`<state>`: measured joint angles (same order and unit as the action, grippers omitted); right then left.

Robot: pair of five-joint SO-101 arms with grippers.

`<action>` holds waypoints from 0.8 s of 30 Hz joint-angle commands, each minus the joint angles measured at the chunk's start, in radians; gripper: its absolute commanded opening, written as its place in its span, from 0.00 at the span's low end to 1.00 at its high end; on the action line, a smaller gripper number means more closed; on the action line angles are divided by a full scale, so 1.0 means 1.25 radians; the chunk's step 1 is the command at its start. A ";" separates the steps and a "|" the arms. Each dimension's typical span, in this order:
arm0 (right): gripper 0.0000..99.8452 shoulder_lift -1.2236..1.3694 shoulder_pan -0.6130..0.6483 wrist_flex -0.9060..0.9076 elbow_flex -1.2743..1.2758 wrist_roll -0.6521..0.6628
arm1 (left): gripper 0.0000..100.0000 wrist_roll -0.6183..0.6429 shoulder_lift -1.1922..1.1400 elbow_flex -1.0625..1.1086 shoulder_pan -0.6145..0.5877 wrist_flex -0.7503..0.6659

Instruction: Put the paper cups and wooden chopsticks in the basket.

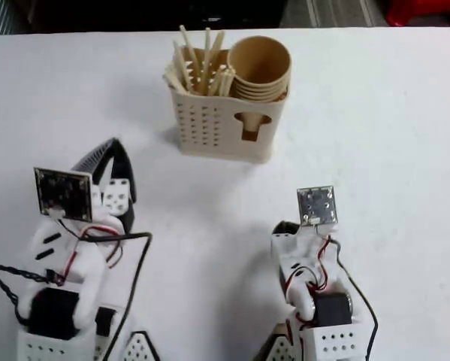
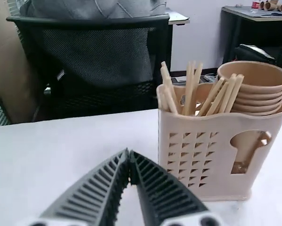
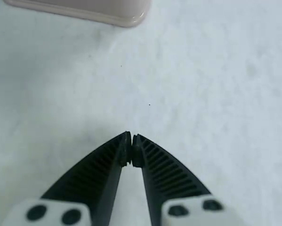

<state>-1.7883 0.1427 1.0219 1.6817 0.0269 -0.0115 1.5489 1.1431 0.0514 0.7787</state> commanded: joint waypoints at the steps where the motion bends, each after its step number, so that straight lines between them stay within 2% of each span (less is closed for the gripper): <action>1: 0.02 -0.010 0.001 0.003 0.006 0.005 | 0.02 0.001 0.075 0.083 -0.020 -0.034; 4: 0.02 -0.010 -0.001 0.002 0.006 0.005 | 0.02 -0.006 0.147 0.166 -0.024 -0.032; 8: 0.02 -0.010 -0.003 0.002 0.006 0.005 | 0.02 -0.070 0.228 0.242 -0.042 -0.034; 24: 0.02 -0.010 0.002 0.004 0.006 0.006 | 0.02 -0.085 0.215 0.439 -0.099 -0.022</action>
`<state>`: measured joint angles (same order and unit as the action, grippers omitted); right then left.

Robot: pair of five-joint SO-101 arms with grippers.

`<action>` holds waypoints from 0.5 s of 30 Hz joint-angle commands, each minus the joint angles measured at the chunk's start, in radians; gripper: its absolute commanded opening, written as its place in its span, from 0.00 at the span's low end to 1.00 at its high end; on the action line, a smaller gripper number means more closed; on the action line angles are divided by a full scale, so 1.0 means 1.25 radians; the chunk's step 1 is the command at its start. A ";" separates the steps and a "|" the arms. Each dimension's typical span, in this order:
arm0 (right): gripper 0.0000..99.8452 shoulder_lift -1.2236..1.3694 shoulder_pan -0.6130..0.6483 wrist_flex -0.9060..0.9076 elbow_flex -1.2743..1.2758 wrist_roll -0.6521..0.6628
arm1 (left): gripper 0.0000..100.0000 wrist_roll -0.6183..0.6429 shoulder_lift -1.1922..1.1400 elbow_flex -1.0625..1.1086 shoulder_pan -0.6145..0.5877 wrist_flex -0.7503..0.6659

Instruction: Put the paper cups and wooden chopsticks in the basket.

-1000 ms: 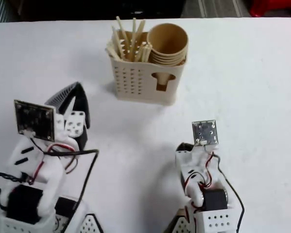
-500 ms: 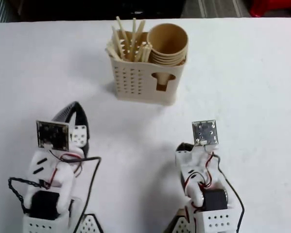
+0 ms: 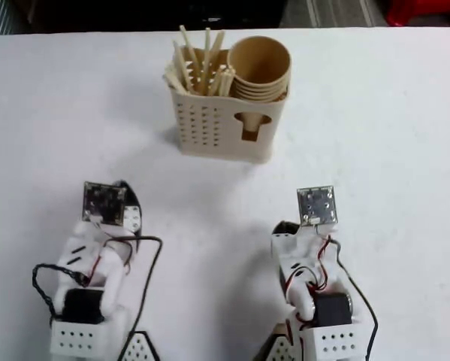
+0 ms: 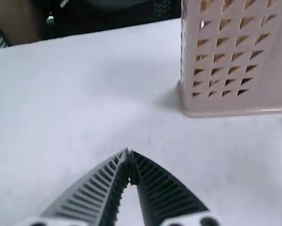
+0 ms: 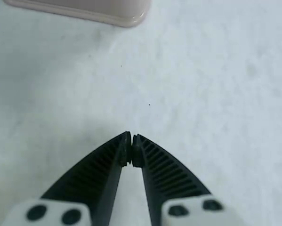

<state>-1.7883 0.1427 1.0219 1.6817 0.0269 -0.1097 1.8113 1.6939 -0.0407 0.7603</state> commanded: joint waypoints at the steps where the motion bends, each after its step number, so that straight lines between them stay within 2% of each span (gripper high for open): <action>1: 0.02 -0.010 0.002 0.004 0.006 0.006 | 0.02 -0.006 0.006 -0.001 -0.039 -0.004; 6: 0.02 -0.009 -0.001 0.046 0.006 0.006 | 0.02 -0.006 0.006 -0.001 -0.077 0.012; 15: 0.02 -0.009 -0.004 0.195 0.006 0.006 | 0.02 -0.005 0.006 -0.001 -0.079 0.216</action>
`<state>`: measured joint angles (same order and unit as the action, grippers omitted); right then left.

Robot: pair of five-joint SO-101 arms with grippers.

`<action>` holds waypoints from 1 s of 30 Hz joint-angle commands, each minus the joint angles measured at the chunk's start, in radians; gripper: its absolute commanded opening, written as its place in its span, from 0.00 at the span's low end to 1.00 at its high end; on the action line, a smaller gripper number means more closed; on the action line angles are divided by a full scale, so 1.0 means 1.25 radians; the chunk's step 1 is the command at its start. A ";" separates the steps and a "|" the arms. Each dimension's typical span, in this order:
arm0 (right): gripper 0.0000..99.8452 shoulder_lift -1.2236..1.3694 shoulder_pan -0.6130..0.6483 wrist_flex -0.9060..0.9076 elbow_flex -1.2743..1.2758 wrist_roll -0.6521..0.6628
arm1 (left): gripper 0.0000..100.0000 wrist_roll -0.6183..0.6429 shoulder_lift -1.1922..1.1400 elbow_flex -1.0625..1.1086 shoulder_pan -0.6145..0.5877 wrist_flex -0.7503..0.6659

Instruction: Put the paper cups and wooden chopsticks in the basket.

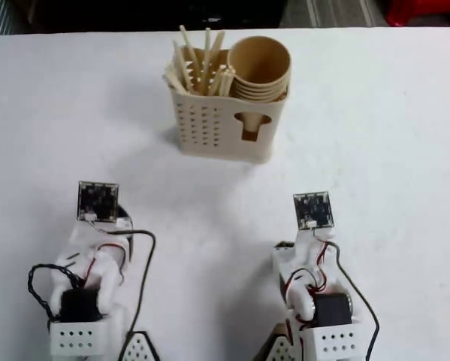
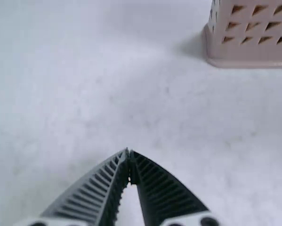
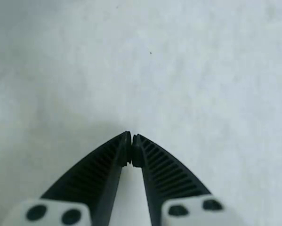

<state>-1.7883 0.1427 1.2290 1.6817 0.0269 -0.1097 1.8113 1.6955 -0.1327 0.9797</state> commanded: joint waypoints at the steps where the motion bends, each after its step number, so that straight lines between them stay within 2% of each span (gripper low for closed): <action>1: 0.02 -0.009 -0.004 0.031 0.006 0.006 | 0.02 -0.005 0.006 -0.002 -0.006 0.053; 11: 0.02 -0.009 -0.004 0.031 0.006 0.006 | 0.02 -0.005 0.006 -0.002 -0.006 0.239; 30: 0.02 -0.009 -0.004 0.031 0.006 0.006 | 0.02 -0.005 0.007 -0.002 -0.003 0.244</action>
